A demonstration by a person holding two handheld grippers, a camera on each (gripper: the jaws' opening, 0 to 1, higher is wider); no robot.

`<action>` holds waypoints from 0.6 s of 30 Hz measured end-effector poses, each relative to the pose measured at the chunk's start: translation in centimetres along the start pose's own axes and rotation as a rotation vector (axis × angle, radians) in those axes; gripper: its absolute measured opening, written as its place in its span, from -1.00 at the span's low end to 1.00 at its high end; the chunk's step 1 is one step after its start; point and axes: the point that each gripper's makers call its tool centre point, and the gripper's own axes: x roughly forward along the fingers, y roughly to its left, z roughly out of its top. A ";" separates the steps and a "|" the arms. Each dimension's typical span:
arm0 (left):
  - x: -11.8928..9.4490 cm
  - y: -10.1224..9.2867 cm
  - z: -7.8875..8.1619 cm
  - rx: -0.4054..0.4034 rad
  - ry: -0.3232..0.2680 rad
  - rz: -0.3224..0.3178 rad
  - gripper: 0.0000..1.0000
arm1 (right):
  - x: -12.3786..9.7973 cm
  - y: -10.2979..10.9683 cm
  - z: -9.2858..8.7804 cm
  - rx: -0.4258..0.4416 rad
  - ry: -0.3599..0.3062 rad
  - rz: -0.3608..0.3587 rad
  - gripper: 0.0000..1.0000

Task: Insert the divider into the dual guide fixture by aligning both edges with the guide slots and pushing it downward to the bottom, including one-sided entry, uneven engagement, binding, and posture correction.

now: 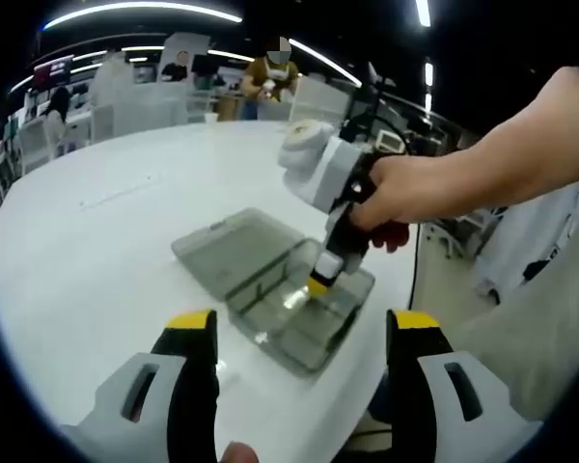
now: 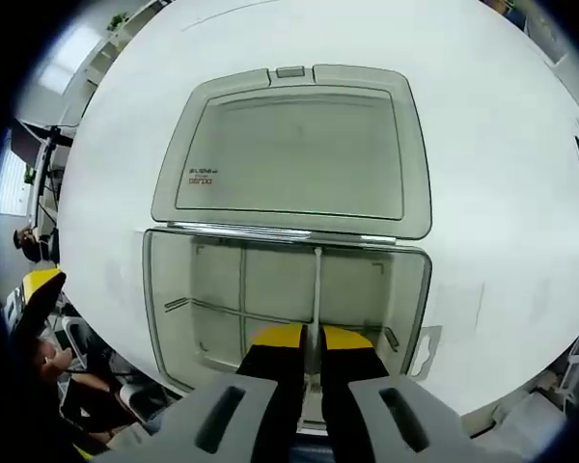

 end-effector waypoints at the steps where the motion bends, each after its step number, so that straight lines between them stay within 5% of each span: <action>1: 0.0 0.0 0.0 0.001 0.001 0.000 0.37 | 0.0 0.0 0.0 0.001 0.000 -0.001 -1.00; 18: -0.5 -0.5 -0.8 0.026 0.048 0.002 0.37 | -0.3 0.1 -0.3 -0.014 -0.001 -0.004 -0.98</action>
